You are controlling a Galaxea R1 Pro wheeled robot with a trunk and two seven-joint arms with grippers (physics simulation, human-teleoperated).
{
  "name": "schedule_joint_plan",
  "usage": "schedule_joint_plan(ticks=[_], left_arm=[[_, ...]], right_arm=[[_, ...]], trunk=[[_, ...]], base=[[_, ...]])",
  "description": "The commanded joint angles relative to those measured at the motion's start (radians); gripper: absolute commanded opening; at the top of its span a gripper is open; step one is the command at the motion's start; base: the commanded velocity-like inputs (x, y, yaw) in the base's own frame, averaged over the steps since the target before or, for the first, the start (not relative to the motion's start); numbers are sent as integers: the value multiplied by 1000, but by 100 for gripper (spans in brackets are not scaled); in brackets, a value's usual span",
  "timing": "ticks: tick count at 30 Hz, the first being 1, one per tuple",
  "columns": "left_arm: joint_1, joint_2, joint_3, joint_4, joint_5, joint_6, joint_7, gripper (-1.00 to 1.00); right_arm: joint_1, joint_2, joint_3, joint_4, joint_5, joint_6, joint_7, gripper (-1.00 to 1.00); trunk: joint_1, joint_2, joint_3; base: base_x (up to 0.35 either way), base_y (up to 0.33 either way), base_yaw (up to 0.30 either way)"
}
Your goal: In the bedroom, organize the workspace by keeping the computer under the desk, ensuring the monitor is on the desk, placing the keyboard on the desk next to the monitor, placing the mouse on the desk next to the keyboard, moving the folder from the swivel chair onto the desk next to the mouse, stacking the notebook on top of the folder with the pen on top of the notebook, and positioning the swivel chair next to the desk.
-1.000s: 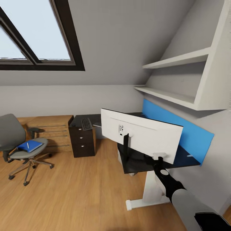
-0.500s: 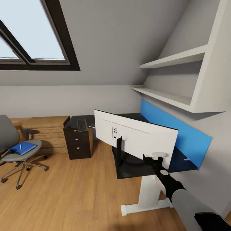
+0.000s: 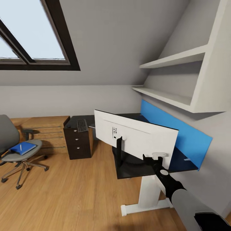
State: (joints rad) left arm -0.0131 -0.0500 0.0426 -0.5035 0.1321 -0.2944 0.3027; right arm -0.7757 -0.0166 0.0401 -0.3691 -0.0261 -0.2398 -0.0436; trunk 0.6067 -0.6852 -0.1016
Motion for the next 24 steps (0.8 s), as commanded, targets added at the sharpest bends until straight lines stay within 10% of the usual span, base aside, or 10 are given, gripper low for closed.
schedule_joint_plan(ticks=[1,24], left_arm=[[-1,0,2,0,8,-5,-2,100],[-1,14,2,0,11,26,-3,100]], right_arm=[[-1,0,4,0,-3,-2,-5,100],[-1,0,3,1,-3,1,-6,100]], trunk=[[0,-1,-2],[0,-1,-2]], base=[[0,-72,81],[0,-265,58]])
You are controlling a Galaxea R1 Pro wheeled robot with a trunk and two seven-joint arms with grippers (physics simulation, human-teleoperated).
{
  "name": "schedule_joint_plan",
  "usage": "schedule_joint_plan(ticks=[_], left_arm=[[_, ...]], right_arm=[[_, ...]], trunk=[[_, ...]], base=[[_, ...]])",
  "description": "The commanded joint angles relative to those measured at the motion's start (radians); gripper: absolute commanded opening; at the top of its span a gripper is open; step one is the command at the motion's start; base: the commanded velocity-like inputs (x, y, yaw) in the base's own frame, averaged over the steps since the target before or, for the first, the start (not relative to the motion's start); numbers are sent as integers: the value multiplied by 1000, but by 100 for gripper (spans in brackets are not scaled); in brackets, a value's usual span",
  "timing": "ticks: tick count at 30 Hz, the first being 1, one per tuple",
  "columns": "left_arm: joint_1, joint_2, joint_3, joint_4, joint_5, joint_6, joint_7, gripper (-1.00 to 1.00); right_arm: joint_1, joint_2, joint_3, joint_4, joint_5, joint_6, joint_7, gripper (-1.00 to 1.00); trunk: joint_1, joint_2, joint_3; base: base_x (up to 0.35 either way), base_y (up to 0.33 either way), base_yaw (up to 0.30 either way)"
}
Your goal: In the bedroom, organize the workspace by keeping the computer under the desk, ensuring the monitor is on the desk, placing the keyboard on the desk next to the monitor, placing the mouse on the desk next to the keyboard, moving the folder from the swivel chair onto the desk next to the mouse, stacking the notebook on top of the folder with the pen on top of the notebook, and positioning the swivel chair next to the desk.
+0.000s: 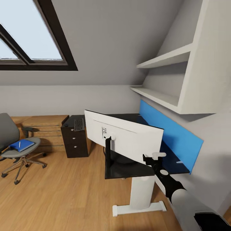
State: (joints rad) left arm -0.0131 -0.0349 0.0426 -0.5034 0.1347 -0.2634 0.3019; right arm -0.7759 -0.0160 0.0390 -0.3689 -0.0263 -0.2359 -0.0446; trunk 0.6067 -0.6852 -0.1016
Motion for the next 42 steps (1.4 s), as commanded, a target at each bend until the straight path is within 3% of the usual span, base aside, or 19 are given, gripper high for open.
schedule_joint_plan(ticks=[1,14,42], left_arm=[[-1,-1,2,0,8,-5,-2,100],[-1,0,2,-1,8,-12,-4,100],[-1,0,2,-1,8,-12,-6,100]], right_arm=[[-1,-1,4,1,-3,-3,-5,100],[-1,-2,2,2,-3,-5,-4,100],[-2,-2,4,3,-1,-5,-3,100]], trunk=[[0,-1,-2],[0,-1,-2],[0,-1,-2]], base=[[0,-18,0],[113,-2,0],[223,0,0]])
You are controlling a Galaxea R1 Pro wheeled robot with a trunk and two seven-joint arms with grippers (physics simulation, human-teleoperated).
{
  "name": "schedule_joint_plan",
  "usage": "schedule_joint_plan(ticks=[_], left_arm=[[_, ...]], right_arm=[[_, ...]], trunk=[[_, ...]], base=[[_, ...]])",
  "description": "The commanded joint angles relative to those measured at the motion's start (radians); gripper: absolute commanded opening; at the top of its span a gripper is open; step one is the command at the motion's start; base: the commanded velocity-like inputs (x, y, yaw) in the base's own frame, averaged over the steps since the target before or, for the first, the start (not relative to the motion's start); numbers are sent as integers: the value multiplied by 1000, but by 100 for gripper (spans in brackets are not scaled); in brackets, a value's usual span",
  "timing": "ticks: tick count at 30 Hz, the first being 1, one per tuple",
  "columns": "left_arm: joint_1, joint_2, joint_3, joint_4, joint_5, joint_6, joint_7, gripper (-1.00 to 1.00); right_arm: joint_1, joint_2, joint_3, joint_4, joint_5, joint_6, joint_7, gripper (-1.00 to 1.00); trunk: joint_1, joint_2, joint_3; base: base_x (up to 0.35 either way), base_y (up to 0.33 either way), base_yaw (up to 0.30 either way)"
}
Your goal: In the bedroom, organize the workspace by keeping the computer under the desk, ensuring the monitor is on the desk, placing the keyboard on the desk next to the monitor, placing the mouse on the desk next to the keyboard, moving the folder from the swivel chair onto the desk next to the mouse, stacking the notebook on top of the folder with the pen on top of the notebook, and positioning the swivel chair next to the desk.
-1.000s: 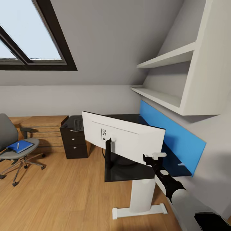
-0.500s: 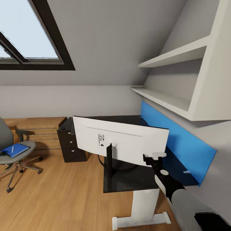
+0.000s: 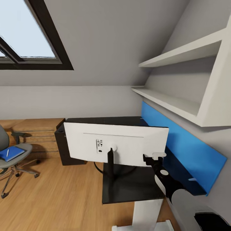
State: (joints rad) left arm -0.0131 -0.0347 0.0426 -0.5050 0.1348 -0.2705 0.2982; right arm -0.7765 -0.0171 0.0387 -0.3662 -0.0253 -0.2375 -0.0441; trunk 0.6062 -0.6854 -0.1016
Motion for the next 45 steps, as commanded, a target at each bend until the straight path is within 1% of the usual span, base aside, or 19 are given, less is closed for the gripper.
schedule_joint_plan(ticks=[1,12,17,24,33,39,45], left_arm=[[-1,-1,2,0,8,-4,-2,100],[-1,-2,2,0,8,-3,-2,100],[-1,-2,2,0,7,-3,-2,100],[-1,-2,0,1,5,-3,-5,100],[-1,-2,0,0,5,-3,-2,100],[-1,-2,0,0,5,-1,-2,100],[-1,-2,0,1,5,0,-2,100]], right_arm=[[-1,0,4,0,-2,-3,-4,100],[-1,-1,4,0,-3,-2,-5,100],[0,-1,4,0,-4,-2,-5,100],[-1,-1,4,-1,-3,-2,-5,100],[-1,1,4,0,-4,-2,-5,100],[-1,1,4,0,-4,-2,-5,100],[-1,1,4,0,-3,-2,-5,100]], trunk=[[1,-1,-2],[1,-1,-2],[1,-1,-2],[1,-1,-2],[1,-1,-2],[1,-1,-2],[1,-1,-2]], base=[[297,0,0],[238,0,0],[83,0,0],[208,0,0],[12,0,13],[-26,-13,223],[-216,-150,206]])
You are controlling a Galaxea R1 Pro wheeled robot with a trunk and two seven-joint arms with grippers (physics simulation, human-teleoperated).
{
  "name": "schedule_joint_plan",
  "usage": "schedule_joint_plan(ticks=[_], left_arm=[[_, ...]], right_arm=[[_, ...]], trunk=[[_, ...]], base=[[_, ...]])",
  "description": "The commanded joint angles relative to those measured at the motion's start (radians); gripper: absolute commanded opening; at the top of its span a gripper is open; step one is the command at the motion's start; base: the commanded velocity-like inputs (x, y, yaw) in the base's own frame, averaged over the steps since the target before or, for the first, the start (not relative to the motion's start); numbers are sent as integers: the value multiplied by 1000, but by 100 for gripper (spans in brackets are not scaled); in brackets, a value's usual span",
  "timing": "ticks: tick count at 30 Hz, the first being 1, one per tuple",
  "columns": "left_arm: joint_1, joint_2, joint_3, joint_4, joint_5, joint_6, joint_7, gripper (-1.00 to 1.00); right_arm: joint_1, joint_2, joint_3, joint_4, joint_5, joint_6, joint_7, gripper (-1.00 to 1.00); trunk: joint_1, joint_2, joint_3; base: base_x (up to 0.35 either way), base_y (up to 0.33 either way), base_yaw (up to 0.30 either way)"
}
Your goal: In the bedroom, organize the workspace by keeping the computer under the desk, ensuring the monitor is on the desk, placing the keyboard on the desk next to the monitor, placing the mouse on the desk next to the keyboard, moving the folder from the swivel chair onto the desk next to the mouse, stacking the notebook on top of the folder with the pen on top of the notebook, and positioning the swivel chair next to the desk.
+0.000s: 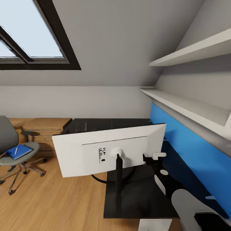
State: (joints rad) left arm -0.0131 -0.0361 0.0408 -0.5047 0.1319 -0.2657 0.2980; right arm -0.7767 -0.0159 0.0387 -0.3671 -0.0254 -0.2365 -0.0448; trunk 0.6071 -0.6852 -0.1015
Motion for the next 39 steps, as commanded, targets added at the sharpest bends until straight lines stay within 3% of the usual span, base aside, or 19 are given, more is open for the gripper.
schedule_joint_plan(ticks=[1,15,26,34,36,39], left_arm=[[-1,-1,2,1,8,-4,-2,100],[-1,-1,2,0,8,-4,-2,100],[-1,-1,2,0,8,-4,-2,100],[-1,-5,-1,0,6,-4,-3,100],[-1,-5,-1,1,6,-4,-3,100],[-1,-5,-1,1,6,-4,-4,100]], right_arm=[[0,-1,4,1,-3,-3,-4,100],[0,0,5,2,-2,-4,-4,100],[1,1,7,1,-3,-6,-2,100],[2,-1,7,1,-2,-8,7,100],[2,-1,14,1,11,-8,16,100],[3,0,42,2,62,-8,26,100]], trunk=[[0,-1,-2],[0,-1,-2],[0,-1,-2],[0,-1,-2],[0,-1,-2],[0,-1,-2]], base=[[-127,-220,81],[-17,-60,35],[0,-255,174],[0,-65,32],[0,-5,2],[0,-2,1]])
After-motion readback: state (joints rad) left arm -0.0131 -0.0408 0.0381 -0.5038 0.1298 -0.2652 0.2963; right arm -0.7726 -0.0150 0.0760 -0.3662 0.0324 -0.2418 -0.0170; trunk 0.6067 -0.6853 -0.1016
